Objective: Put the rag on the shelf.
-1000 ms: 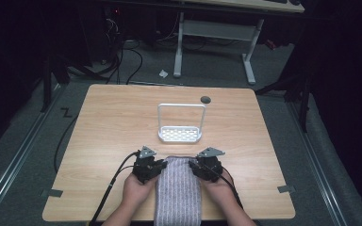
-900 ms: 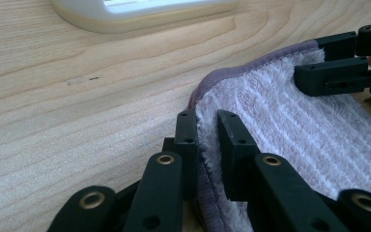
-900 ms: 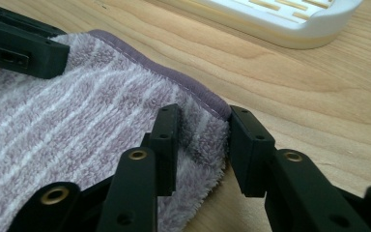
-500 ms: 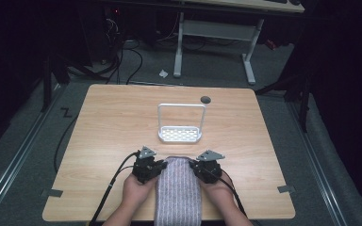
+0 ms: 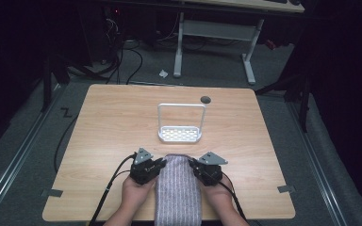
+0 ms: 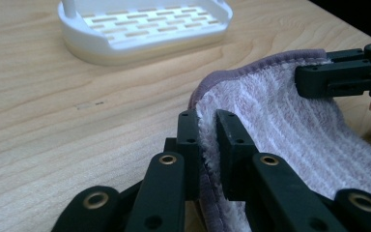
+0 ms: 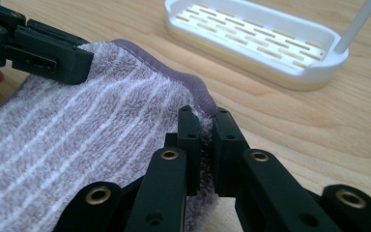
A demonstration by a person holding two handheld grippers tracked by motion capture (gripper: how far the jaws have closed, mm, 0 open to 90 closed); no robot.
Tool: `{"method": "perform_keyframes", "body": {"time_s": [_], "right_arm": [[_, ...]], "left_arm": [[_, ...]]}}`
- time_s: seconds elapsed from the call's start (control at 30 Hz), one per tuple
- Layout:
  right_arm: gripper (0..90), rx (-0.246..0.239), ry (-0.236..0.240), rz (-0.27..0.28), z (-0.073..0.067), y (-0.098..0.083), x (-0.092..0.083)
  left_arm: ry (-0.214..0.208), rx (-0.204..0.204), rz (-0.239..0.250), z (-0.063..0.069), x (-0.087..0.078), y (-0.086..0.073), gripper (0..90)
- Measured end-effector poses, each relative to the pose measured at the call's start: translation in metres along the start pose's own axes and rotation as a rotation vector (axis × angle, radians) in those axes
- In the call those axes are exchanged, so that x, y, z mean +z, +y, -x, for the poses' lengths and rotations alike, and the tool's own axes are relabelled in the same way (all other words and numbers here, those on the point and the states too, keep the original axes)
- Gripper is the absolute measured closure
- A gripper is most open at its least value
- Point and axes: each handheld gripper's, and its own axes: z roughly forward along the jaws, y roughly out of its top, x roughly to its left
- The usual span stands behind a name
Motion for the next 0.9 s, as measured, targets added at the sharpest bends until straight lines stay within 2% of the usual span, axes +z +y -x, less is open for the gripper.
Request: {"method": "perform_keyframes", "body": {"time_s": [0.07,0.2,0.33,0.43,0.47,0.6,0.73,0.9], "right_arm": [[84.6,0.006,0.002,0.005,-0.001,0.0,-0.001],[84.6,0.0,0.004,0.044,-0.005,0.003,-0.009],[84.5,-0.014,-0.001,0.086,-0.009,0.007,-0.017],[84.6,-0.026,-0.009,0.108,-0.011,0.009,-0.02],[84.5,-0.03,-0.015,0.131,-0.013,0.011,-0.023],[84.5,-0.036,-0.025,0.154,-0.014,0.013,-0.027],[84.4,-0.037,-0.04,0.195,-0.01,0.02,-0.033],[84.4,-0.029,-0.046,0.234,-0.005,0.026,-0.039]], "left_arm": [[0.001,-0.016,0.026,0.001,-0.004,0.0,81.0],[0.017,-0.009,0.087,0.008,-0.013,0.002,81.0],[0.026,-0.006,0.113,0.015,-0.021,0.005,81.0],[0.029,0.008,0.14,0.018,-0.025,0.007,81.0],[0.034,0.018,0.149,0.02,-0.026,0.008,81.0],[0.03,0.031,0.164,0.023,-0.029,0.013,81.0],[0.032,0.039,0.19,0.027,-0.031,0.022,81.0],[0.037,0.068,0.218,0.032,-0.032,0.035,81.0]]}}
